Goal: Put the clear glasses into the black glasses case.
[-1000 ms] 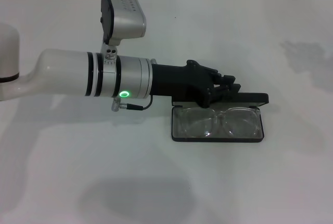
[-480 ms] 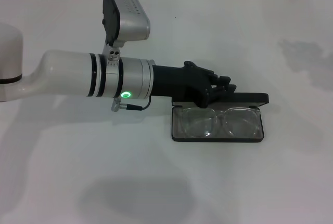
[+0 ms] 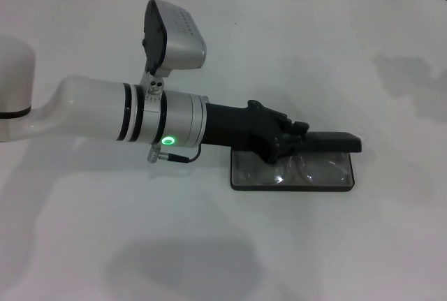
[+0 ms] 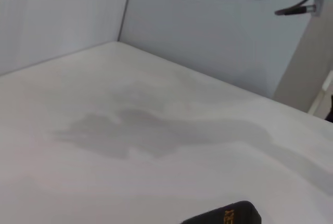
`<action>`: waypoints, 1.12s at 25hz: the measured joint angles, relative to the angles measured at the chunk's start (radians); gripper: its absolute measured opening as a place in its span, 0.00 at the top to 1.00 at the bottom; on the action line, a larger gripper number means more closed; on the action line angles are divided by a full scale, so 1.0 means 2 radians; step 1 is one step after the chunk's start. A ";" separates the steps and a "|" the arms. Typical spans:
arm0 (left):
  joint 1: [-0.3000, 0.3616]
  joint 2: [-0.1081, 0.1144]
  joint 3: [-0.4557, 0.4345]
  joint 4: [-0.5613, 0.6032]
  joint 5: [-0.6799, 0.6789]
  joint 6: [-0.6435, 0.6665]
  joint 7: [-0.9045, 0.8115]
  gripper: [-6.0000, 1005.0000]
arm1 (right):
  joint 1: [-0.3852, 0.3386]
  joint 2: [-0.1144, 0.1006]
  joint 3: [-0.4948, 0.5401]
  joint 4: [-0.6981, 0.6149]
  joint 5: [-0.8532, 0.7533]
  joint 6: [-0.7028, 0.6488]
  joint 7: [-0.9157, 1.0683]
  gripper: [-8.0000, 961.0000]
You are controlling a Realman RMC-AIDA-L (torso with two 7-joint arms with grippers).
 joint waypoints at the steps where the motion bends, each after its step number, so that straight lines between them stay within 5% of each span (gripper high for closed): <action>1: 0.000 0.000 0.002 0.000 0.000 0.001 0.000 0.74 | 0.000 0.000 0.000 0.000 0.000 -0.001 0.000 0.88; 15: 0.034 0.000 0.078 0.026 -0.022 0.045 0.017 0.72 | -0.005 0.001 -0.004 0.004 0.007 -0.011 0.000 0.88; 23: 0.119 0.007 0.118 0.198 -0.054 0.123 -0.005 0.72 | -0.013 -0.001 0.002 0.007 0.007 -0.047 -0.015 0.87; 26: 0.158 0.013 0.093 0.272 -0.055 0.161 -0.053 0.71 | -0.007 -0.001 -0.001 0.018 0.007 -0.083 -0.044 0.87; 28: 0.174 0.024 0.033 0.300 -0.055 0.220 -0.093 0.71 | -0.001 0.001 -0.006 0.031 0.015 -0.118 -0.077 0.87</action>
